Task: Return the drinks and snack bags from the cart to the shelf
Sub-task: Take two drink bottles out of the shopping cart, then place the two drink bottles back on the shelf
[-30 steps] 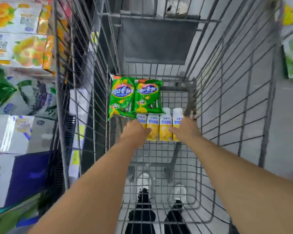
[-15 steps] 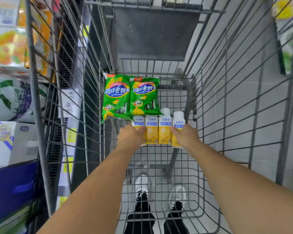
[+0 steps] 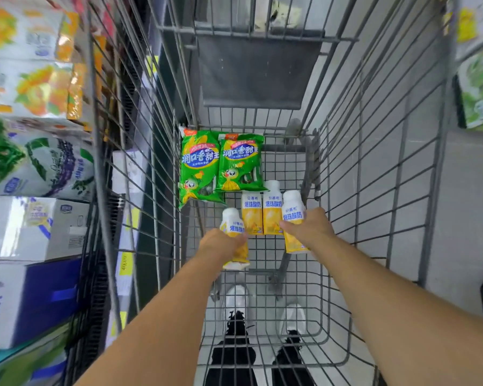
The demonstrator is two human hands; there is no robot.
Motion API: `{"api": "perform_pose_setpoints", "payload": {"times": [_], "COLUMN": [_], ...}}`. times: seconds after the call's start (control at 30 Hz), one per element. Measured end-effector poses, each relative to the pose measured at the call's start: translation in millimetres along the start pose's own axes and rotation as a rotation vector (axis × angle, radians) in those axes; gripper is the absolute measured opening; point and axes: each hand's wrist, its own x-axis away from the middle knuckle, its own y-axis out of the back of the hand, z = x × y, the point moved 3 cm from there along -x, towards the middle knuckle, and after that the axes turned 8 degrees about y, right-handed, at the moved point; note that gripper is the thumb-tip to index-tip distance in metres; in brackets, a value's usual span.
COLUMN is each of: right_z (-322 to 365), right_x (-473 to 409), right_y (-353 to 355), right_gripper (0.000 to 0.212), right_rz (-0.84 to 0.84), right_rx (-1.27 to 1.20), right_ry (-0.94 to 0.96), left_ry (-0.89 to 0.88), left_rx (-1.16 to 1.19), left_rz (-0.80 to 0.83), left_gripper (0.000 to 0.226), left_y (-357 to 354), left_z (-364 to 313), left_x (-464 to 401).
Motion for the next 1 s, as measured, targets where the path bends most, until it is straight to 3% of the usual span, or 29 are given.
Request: {"api": "perform_pose_setpoints", "payload": {"times": [0.07, 0.17, 0.23, 0.37, 0.5, 0.6, 0.77, 0.93, 1.0], "right_z": [6.9, 39.1, 65.2, 116.6, 164.9, 199.5, 248.4, 271.6, 275.9], "right_x": [14.8, 56.8, 88.3, 148.6, 218.6, 273.0, 375.7, 490.8, 533.1], "right_y": [11.5, 42.8, 67.5, 116.6, 160.5, 187.0, 204.0, 189.3, 174.9], "right_gripper": [0.078, 0.063, 0.054, 0.046, 0.055, 0.061, 0.057, 0.055, 0.058], "right_rz": [0.026, 0.034, 0.045, 0.050, 0.050, 0.063, 0.174, 0.344, 0.414], "right_rx": [-0.031, -0.076, -0.089, -0.039, 0.030, 0.020, 0.034, 0.078, 0.095], "right_ry": [0.020, 0.102, 0.163, 0.350, 0.539, 0.701, 1.016, 1.303, 1.388], "left_ry": [0.004, -0.044, -0.096, -0.262, -0.385, -0.477, -0.631, -0.682, -0.699], "left_rx": [0.063, 0.127, 0.174, 0.245, 0.405, 0.498, 0.651, 0.832, 0.893], "left_rz": [0.043, 0.065, 0.069, -0.009, -0.119, -0.200, -0.357, -0.487, -0.541], "left_gripper": [0.064, 0.049, 0.051, 0.052, 0.027, 0.030, 0.031, 0.058, 0.056], "left_y": [5.1, 25.7, 45.2, 85.5, 122.5, 150.5, 196.9, 223.8, 230.6], "left_z": [5.8, 2.2, -3.9, -15.5, -9.0, 5.6, 60.9, 152.2, 195.4], "left_x": [25.5, 76.4, 113.5, 195.6, 286.8, 352.8, 445.6, 525.3, 548.6]}}
